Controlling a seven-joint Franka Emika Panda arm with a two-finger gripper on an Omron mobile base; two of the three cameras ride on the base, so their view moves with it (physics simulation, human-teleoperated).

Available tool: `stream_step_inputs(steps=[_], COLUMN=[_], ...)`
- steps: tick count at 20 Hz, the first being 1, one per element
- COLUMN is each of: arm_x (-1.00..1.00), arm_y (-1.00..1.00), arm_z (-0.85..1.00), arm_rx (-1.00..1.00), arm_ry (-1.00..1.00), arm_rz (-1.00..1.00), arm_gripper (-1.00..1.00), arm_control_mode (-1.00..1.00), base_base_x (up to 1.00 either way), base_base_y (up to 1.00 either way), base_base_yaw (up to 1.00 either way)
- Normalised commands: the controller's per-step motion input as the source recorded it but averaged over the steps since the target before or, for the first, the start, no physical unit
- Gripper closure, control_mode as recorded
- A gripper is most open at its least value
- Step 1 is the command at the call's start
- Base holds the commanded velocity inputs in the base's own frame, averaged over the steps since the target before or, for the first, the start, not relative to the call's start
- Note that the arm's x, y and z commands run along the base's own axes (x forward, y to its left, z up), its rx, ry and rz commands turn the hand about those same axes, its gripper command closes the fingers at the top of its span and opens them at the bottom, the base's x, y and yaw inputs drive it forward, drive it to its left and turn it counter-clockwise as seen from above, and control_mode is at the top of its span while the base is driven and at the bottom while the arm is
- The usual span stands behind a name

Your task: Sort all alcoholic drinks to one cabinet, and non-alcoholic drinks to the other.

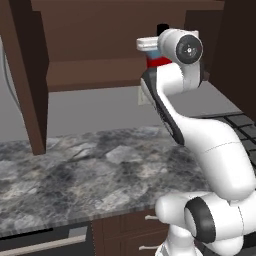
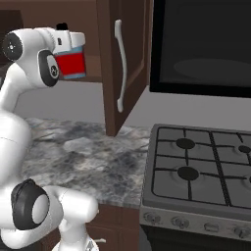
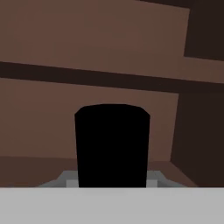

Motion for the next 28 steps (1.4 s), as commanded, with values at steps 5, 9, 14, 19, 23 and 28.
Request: stream_step_inputs(steps=[5,9,14,19,23,28], arm_x=[0.64,0.65,0.62,0.54,0.50,0.37], arm_y=[-0.06,-0.07,-0.07,-0.05,-0.02,0.00], arm_z=[0.00,0.00,0.00,0.00,0.00,0.00], arm_rx=[0.00,0.00,0.00,0.00,0.00,0.02], arm_ry=[0.00,0.00,0.00,0.00,0.00,0.02], arm_rz=[-0.04,-0.04,-0.03,-0.03,-0.02,-0.02], arm_gripper=[1.00,1.00,1.00,1.00,1.00,1.00], arm_control_mode=[-1.00,-1.00,-1.00,-1.00,-1.00,-1.00], base_base_x=[0.00,0.00,0.00,0.00,0.00,0.00], base_base_y=[0.00,0.00,0.00,0.00,0.00,0.00], base_base_yaw=[0.00,0.00,0.00,0.00,0.00,0.00])
